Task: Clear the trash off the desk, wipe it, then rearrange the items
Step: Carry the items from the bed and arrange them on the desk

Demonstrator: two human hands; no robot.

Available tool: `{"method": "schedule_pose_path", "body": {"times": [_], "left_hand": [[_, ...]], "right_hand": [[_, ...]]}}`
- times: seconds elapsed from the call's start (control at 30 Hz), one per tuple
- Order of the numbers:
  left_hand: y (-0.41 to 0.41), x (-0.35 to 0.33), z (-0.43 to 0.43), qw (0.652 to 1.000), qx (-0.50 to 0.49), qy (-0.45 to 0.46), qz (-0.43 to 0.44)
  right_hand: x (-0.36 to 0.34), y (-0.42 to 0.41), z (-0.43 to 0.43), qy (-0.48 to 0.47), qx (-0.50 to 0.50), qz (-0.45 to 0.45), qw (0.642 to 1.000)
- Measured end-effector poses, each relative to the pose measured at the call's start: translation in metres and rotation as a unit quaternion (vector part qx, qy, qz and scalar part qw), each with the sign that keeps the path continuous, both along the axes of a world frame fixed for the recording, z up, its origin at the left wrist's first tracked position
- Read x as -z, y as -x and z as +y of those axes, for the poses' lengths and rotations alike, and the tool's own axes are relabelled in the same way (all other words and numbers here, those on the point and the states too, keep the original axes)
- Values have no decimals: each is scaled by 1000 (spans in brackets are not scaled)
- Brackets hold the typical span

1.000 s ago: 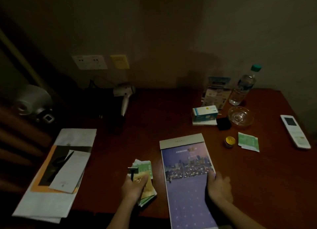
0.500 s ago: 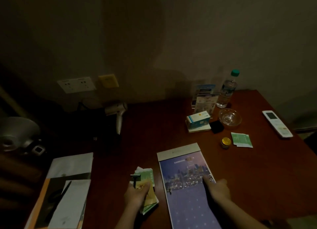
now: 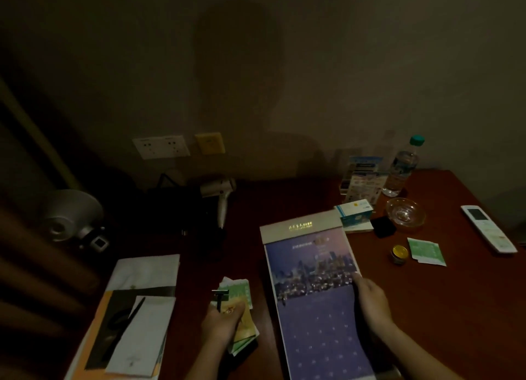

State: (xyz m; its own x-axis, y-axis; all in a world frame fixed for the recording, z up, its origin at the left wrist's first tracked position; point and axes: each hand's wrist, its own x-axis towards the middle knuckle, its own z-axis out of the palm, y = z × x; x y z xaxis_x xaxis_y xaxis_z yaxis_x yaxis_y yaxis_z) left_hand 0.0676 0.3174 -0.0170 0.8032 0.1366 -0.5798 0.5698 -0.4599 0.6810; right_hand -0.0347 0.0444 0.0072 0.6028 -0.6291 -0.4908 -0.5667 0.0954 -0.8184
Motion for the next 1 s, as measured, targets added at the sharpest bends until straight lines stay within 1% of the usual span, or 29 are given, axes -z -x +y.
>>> {"method": "schedule_pose_path", "body": {"times": [0.13,0.23,0.27,0.37,0.47,0.57,0.67,0.87,1.0], "left_hand": [[-3,-7,10,1000,-21,0,-4],[-4,-11,18,1000,-21,-14,-8],[-3,-10,21,1000,-20,-17,-9],[-1,-9,30,1000,-14,-21,-14],[2,-10,33,1000,-14,-15,-21],[4,-11,30,1000,-7,-1,-26],[3,-11,23,1000,1,4,-30],[-4,-13,13,999,13,27,-41],[-15,-21,6,997,25,44,-66]], "right_hand": [[-38,-25,3,-39,24,-119,992],[-61,-35,6,-68,5,-203,977],[-63,-37,7,-85,-8,-217,973],[-61,-34,9,-102,-37,-231,967],[-50,-24,8,-106,-36,-232,966],[-49,-14,10,-140,-48,-227,963],[-59,-11,13,-163,-62,-242,955],[-83,-20,-1,-123,-90,-293,944],[-103,-37,-7,-121,-53,-290,948]]}}
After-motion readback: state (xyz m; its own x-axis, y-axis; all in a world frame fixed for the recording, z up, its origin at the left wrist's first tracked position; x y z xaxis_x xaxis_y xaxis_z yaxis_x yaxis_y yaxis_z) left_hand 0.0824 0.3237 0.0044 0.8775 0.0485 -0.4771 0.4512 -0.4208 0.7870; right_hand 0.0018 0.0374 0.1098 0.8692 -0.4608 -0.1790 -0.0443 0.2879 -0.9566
